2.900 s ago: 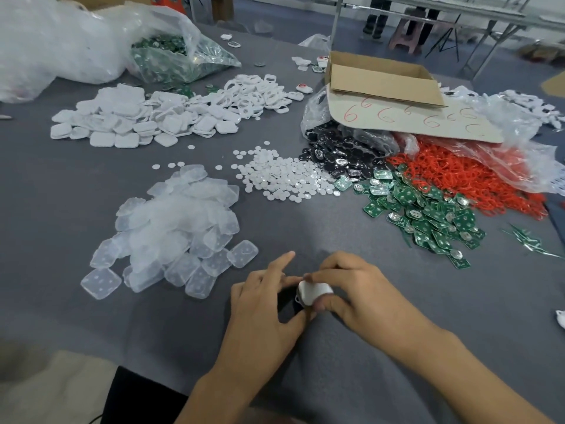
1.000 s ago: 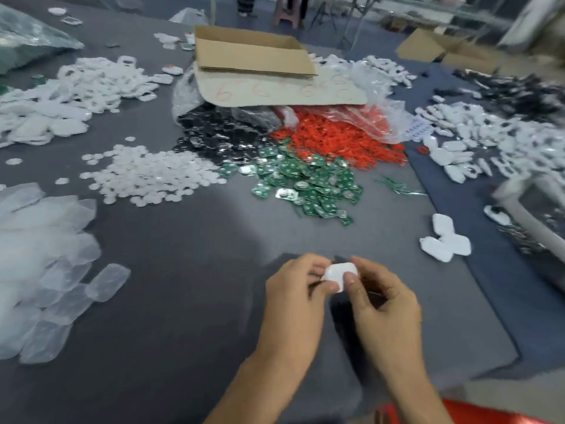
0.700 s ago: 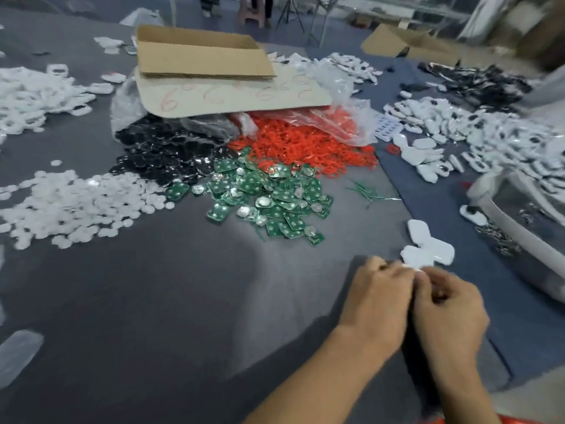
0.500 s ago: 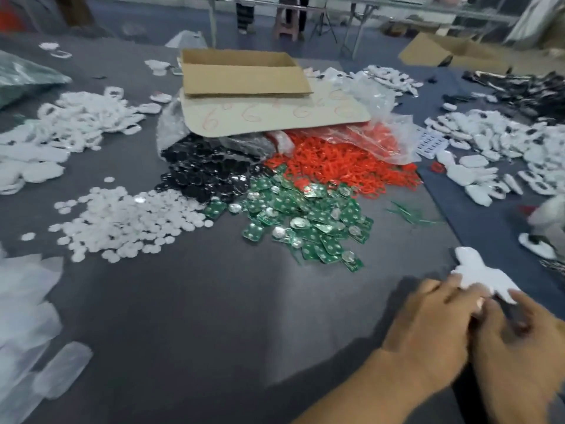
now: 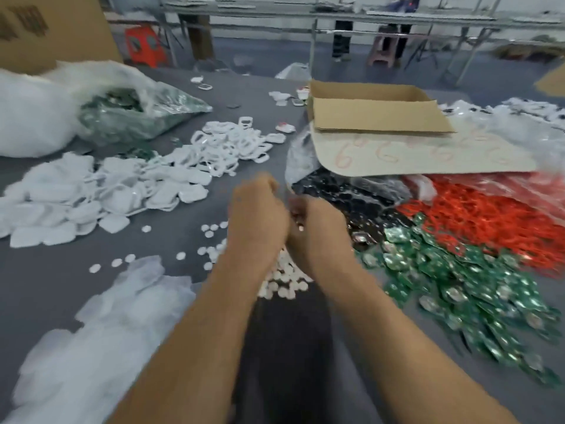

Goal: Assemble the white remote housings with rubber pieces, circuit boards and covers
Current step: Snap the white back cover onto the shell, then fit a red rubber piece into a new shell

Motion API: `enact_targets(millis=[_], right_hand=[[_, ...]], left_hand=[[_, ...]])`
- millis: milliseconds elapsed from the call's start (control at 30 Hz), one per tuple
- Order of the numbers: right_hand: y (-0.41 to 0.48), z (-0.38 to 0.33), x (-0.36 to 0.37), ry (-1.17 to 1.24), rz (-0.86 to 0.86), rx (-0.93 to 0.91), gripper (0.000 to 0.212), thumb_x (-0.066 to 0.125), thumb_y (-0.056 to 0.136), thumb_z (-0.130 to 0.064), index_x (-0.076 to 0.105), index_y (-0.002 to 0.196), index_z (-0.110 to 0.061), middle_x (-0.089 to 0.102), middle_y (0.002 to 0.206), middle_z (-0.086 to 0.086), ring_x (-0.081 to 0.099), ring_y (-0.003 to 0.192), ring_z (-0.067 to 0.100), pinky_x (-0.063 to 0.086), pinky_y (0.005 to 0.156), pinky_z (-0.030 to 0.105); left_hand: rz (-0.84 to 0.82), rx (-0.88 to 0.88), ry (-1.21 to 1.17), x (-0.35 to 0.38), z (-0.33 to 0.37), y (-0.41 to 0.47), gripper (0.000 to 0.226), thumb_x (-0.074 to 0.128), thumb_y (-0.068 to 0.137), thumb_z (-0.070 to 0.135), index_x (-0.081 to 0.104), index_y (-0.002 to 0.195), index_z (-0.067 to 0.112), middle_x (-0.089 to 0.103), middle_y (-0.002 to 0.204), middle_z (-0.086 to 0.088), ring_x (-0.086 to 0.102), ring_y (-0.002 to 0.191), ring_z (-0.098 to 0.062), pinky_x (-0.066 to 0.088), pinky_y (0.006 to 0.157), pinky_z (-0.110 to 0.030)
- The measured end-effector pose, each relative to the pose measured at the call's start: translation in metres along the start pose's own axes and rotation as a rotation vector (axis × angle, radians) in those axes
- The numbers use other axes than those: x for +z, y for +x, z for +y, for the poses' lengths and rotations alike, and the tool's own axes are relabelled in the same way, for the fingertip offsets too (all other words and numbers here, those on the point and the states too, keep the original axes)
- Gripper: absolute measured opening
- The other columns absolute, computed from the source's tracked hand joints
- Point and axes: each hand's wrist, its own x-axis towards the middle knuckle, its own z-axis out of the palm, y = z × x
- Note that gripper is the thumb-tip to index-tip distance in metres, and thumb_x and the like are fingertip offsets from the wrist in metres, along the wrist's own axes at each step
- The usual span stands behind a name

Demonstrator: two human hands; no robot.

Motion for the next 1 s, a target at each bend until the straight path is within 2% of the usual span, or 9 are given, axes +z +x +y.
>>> enact_targets(millis=[100,233,300,400,500,633,733,833,1000], right_hand=[[0.120,-0.056,0.041,-0.080,-0.055,-0.008,0.008,0.057,0.090,-0.017,0.062,0.090,-0.011,0.068,0.097,0.013,0.062,0.095,0.034,0.037,0.067,0.032],[0.192,-0.051,0.088,-0.299,-0.196,-0.110,0.034,0.056,0.091,-0.024,0.059,0.125,-0.017,0.062,0.126,0.008,0.054,0.119,0.031,0.041,0.093,0.036],[0.210,-0.052,0.100,-0.317,-0.099,-0.182,0.030,0.055,0.090,-0.022,0.063,0.118,-0.017,0.064,0.121,0.008,0.051,0.119,0.031,0.037,0.096,0.037],[0.211,-0.052,0.109,-0.170,0.006,-0.081,0.019,0.056,0.088,-0.015,0.073,0.097,-0.014,0.068,0.104,0.012,0.061,0.101,0.032,0.050,0.083,0.036],[0.205,-0.050,0.103,-0.098,0.068,0.026,0.014,0.062,0.086,-0.012,0.075,0.090,-0.015,0.070,0.094,0.009,0.067,0.085,0.028,0.058,0.068,0.038],[0.180,-0.045,0.075,0.070,0.133,0.042,0.019,0.060,0.086,-0.003,0.071,0.091,-0.018,0.067,0.095,0.008,0.064,0.088,0.025,0.053,0.077,0.036],[0.136,-0.048,0.037,0.333,0.134,0.074,0.022,0.061,0.090,0.002,0.072,0.094,-0.017,0.070,0.087,0.003,0.066,0.077,0.014,0.053,0.067,0.030],[0.062,-0.058,-0.008,0.495,0.179,0.006,0.027,0.066,0.088,0.007,0.072,0.092,-0.019,0.071,0.082,-0.006,0.063,0.068,-0.002,0.045,0.062,0.012],[-0.070,-0.064,-0.062,0.920,0.160,0.140,0.034,0.072,0.086,0.004,0.068,0.111,-0.018,0.074,0.096,0.011,0.069,0.081,0.016,0.055,0.074,0.027]], left_hand=[[-0.023,-0.061,0.219,0.000,-0.042,0.071,0.028,0.049,0.098,0.007,0.058,0.125,0.000,0.060,0.127,-0.023,0.054,0.120,-0.039,0.042,0.097,-0.046],[-0.024,-0.071,0.413,0.004,-0.079,0.130,0.025,0.043,0.099,0.002,0.056,0.120,0.000,0.053,0.126,-0.026,0.050,0.120,-0.042,0.043,0.095,-0.048],[-0.044,-0.040,0.468,0.006,-0.091,0.141,0.020,0.041,0.098,0.002,0.056,0.111,0.001,0.057,0.119,-0.025,0.053,0.113,-0.041,0.043,0.087,-0.048],[-0.013,0.045,0.461,0.005,-0.102,0.144,0.014,0.046,0.095,0.002,0.055,0.106,0.004,0.061,0.106,-0.022,0.057,0.099,-0.039,0.041,0.075,-0.046],[-0.005,0.048,0.376,0.000,-0.105,0.136,0.017,0.050,0.092,0.002,0.052,0.109,0.006,0.061,0.101,-0.017,0.057,0.096,-0.036,0.046,0.075,-0.047],[-0.005,0.071,0.309,-0.010,-0.095,0.113,0.030,0.055,0.093,-0.001,0.051,0.123,0.006,0.055,0.118,-0.018,0.054,0.106,-0.035,0.047,0.086,-0.045],[-0.083,-0.101,-0.134,-0.026,-0.063,0.082,0.027,0.059,0.102,0.020,0.058,0.129,0.013,0.063,0.123,-0.009,0.064,0.105,-0.026,0.052,0.094,-0.040],[-0.293,-0.297,-0.786,-0.048,-0.031,0.024,0.012,0.065,0.099,0.021,0.074,0.106,0.016,0.077,0.102,-0.005,0.073,0.087,-0.015,0.060,0.079,-0.028],[-0.424,-0.174,-0.921,-0.065,-0.003,-0.095,0.021,0.063,0.099,0.008,0.081,0.102,0.020,0.079,0.097,-0.006,0.073,0.086,-0.013,0.057,0.076,-0.020]])
